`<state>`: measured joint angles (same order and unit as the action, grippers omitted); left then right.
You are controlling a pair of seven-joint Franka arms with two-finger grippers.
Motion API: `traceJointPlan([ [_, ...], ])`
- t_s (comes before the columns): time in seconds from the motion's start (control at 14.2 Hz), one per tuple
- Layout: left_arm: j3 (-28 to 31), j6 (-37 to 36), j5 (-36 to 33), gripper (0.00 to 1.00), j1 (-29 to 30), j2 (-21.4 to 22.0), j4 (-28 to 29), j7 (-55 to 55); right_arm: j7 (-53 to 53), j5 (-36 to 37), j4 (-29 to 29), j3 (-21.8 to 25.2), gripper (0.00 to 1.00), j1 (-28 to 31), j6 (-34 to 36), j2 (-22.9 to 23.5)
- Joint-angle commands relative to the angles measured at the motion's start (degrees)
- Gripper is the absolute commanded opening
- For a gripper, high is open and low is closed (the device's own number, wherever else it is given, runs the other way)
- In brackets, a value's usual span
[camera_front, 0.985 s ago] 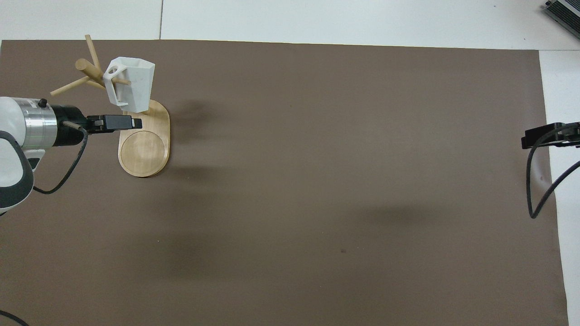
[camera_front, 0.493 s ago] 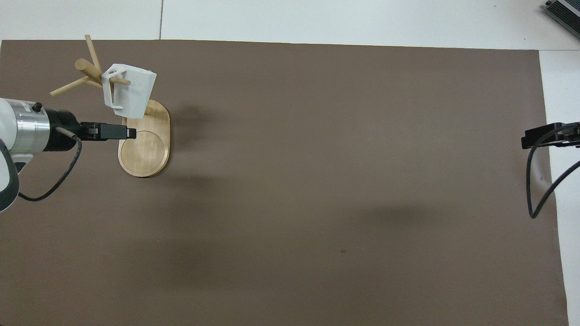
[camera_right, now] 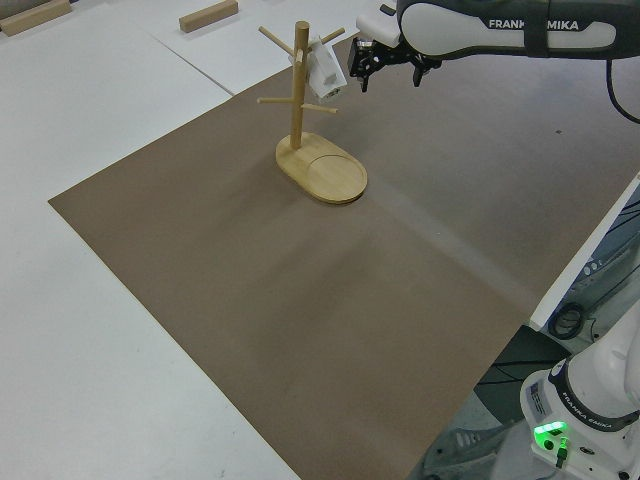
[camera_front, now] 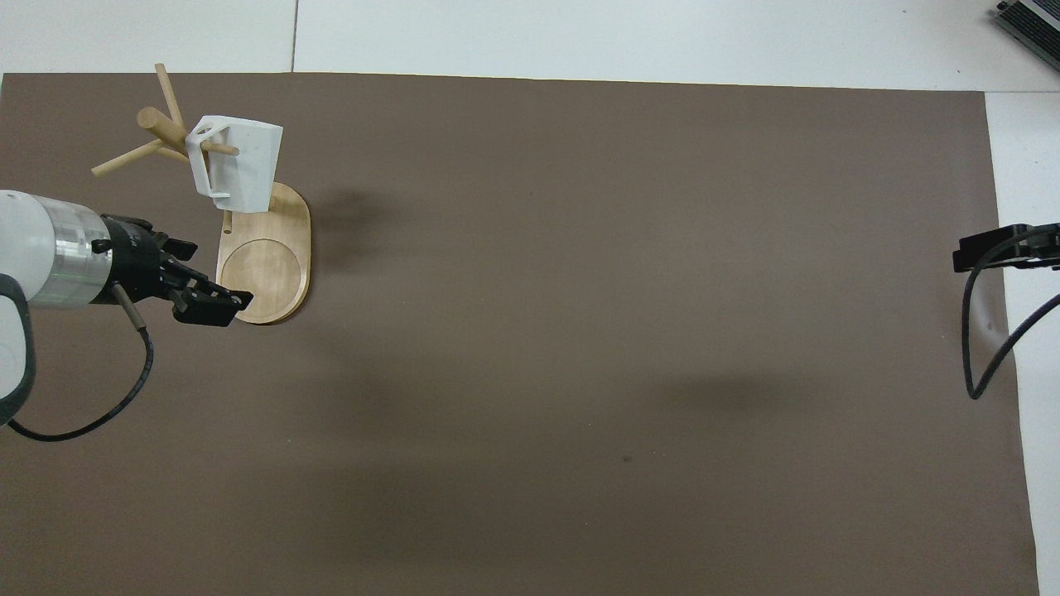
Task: Hang cup on rack
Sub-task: 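Open the left gripper to release the hanging cup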
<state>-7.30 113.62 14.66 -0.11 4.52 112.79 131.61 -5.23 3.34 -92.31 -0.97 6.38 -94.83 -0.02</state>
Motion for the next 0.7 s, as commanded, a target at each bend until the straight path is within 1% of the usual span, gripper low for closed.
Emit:
traceJointPlan([
  [0.0,0.6,-4.1,-1.4,1.0,-1.6,1.5,0.1,-15.8,-0.9,-1.0,-1.7,-0.3,1.0,0.6,-1.1,-1.4],
  [0.28,1.2,-9.0,-1.4,1.0,-0.8,2.3,-0.6,-41.3,-0.9,-1.0,-1.7,-0.3,1.0,0.6,-1.1,-1.4],
  [0.49,1.4,-11.1,-1.5,1.0,1.1,2.2,-2.4,-63.9,-0.9,-1.0,-1.7,-0.3,1.0,0.6,-1.1,-1.4],
  [0.63,1.4,-13.6,-1.6,1.0,1.4,2.2,-4.2,-74.2,-0.9,-1.0,-1.7,-0.2,1.0,0.6,-1.1,-1.4],
])
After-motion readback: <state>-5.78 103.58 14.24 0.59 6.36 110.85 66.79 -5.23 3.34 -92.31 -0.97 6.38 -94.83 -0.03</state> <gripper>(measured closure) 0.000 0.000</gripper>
